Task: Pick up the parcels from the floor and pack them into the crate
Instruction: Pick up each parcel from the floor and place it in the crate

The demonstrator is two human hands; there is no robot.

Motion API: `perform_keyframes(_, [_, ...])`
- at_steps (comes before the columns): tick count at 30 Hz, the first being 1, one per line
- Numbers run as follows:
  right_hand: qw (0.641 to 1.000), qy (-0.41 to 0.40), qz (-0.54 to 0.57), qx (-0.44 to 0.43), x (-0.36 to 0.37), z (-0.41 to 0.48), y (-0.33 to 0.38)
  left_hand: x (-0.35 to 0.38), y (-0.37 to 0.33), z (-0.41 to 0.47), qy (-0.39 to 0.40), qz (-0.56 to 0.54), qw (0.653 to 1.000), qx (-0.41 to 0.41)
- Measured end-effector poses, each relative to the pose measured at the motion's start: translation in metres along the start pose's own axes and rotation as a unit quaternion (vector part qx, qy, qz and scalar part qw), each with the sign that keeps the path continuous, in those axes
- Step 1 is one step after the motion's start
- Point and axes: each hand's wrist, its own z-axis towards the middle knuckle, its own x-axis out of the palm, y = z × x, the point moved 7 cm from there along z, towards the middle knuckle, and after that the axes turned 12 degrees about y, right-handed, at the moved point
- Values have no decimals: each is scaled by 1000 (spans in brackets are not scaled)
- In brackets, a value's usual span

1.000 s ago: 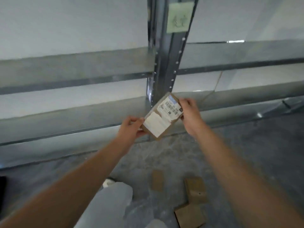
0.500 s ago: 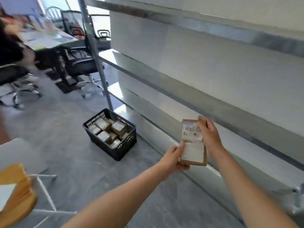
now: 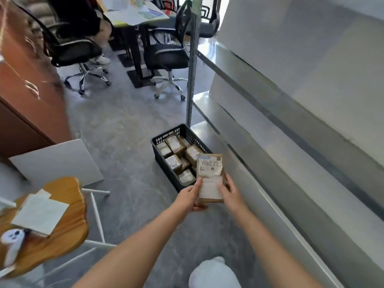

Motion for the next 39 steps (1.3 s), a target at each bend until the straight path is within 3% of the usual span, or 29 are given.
perform_keyframes(11, [994,61,1,92,-32,225,-7,-67,-77,191,-42,-8,996,-79])
perform_keyframes(15, [988,73,-10,137,-45,310,-29,-91,-93,264,-28,-10,988,-153])
perform_keyframes(18, [983,69,-25,170,-55,370,-56,-111,-91,320,-49,-43,987,-150])
perform_keyframes(23, [969,81,-76,219,-51,463,-141,-154,-26,420,-92,-144,972,-161])
perform_keyframes(27, [951,139,-162,223,-20,536,-214,-189,53,496,-136,-306,921,-201])
perform_keyframes(31, [939,164,-185,238,17,601,-277,-233,104,553,-208,-343,891,-214])
perform_keyframes(39, [949,62,-171,258,30,663,-355,-274,156,633,-229,-422,857,-184])
